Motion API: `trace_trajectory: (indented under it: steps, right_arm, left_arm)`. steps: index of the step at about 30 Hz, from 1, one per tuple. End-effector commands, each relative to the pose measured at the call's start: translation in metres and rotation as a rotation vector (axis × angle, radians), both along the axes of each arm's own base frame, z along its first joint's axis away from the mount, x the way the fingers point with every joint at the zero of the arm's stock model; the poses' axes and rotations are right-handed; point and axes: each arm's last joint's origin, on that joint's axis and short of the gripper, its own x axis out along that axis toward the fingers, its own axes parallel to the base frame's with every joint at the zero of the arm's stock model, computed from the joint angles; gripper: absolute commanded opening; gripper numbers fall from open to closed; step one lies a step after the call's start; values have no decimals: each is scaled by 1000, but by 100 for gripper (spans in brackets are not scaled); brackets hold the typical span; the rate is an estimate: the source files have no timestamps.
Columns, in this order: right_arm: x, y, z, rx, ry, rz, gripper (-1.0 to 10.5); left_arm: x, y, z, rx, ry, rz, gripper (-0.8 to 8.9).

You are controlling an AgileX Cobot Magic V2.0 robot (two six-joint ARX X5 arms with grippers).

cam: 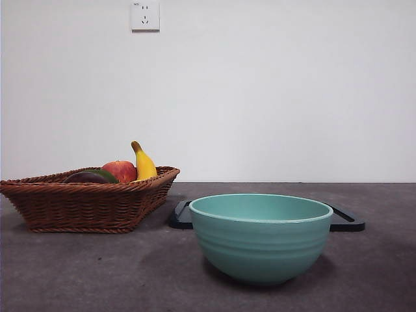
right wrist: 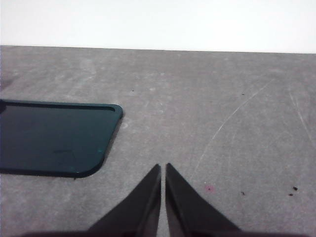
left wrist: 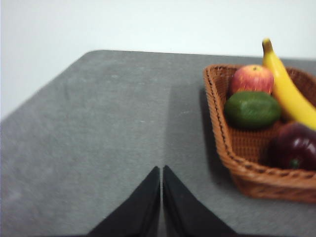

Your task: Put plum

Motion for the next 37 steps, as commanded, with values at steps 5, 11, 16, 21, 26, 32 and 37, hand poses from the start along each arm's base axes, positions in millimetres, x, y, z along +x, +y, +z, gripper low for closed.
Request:
trace_trajectory:
  steps: [5, 11, 16, 21, 26, 32, 37]
  right_arm:
    - [0, 0, 0, 124, 2, -25, 6]
    - [-2, 0, 11, 191, -30, -21, 6]
    - [-7, 0, 33, 219, -83, -19, 6]
    - [-13, 1, 62, 233, -148, -11, 6]
    - [-18, 2, 91, 228, -115, 16, 6]
    - [-13, 5, 126, 181, 15, 117, 6]
    - [-3, 7, 153, 159, 139, 219, 6]
  left_arm:
    - [1, 0, -7, -211, 11, 37, 6]
    - [-1, 0, 2, -319, -20, 52, 7]
    - [-5, -1, 21, -363, -57, 13, 9]
    - [-9, -3, 43, -368, -56, -22, 9]
    - [-10, -4, 70, -354, -39, -69, 9]
    - [-1, -8, 104, -304, 77, -211, 9]
    - [12, -10, 130, -266, 194, -325, 9]
